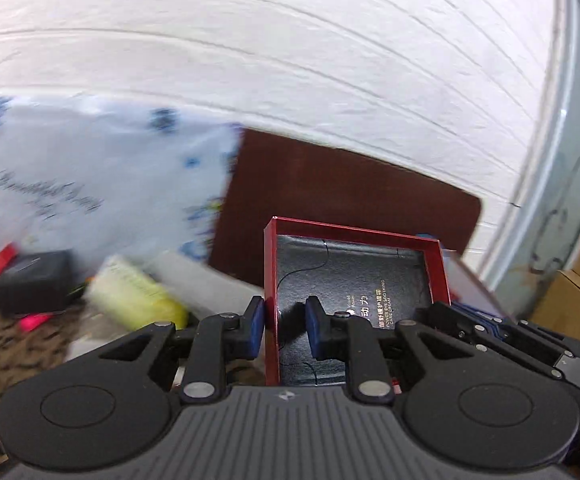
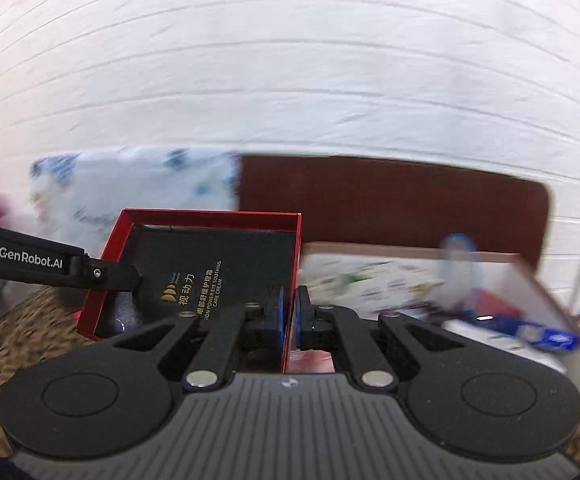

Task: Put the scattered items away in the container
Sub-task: 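Lift the tray, carry it into the cardboard box and release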

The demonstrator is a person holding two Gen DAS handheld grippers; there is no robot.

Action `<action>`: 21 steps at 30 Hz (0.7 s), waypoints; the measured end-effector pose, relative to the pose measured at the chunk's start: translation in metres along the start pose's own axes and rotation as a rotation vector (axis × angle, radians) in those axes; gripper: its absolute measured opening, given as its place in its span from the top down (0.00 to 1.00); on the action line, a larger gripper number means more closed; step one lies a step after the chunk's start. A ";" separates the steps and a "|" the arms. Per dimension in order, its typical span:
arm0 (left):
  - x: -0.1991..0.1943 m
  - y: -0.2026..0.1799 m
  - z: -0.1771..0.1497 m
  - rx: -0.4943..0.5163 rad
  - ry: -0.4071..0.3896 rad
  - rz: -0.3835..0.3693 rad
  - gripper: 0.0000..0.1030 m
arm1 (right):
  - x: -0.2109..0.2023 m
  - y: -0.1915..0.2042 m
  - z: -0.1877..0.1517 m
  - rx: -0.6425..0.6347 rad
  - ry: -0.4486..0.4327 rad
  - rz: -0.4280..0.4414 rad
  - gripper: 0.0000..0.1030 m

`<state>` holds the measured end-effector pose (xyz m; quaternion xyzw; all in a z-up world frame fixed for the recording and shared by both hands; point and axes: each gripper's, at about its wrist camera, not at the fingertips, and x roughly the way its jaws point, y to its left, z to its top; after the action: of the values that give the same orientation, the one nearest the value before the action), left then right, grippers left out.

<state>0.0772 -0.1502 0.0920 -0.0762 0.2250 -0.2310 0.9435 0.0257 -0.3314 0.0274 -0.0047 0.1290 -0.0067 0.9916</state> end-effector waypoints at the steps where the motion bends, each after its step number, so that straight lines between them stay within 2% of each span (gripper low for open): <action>1: 0.009 -0.011 0.005 0.008 0.007 -0.025 0.79 | -0.002 -0.013 0.003 0.008 -0.004 -0.027 0.97; 5: 0.050 -0.055 0.015 0.039 0.061 -0.113 0.79 | -0.004 -0.063 0.008 0.036 0.005 -0.130 0.97; 9: 0.098 -0.091 0.013 0.056 0.117 -0.154 0.77 | 0.008 -0.106 0.007 0.107 0.045 -0.208 0.97; 12: 0.132 -0.100 0.008 0.013 0.185 -0.168 0.59 | 0.037 -0.123 0.002 0.124 0.113 -0.242 0.92; 14: 0.139 -0.097 0.003 -0.019 0.215 -0.156 0.40 | 0.051 -0.125 -0.007 0.082 0.162 -0.275 0.83; 16: 0.137 -0.089 -0.003 -0.030 0.178 -0.166 0.25 | 0.050 -0.118 -0.015 0.024 0.145 -0.302 0.72; 17: 0.135 -0.087 -0.005 -0.027 0.160 -0.160 0.18 | 0.044 -0.114 -0.018 0.014 0.111 -0.294 0.59; 18: 0.132 -0.085 -0.005 -0.023 0.149 -0.147 0.16 | 0.039 -0.111 -0.021 0.019 0.084 -0.298 0.48; 19: 0.131 -0.083 -0.006 -0.016 0.138 -0.136 0.13 | 0.035 -0.108 -0.023 0.027 0.064 -0.306 0.45; 21: 0.127 -0.081 -0.006 -0.001 0.120 -0.128 0.11 | 0.030 -0.105 -0.027 0.040 0.036 -0.314 0.33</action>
<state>0.1422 -0.2818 0.0570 -0.0769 0.2759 -0.2951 0.9115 0.0465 -0.4367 -0.0052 -0.0051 0.1444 -0.1642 0.9758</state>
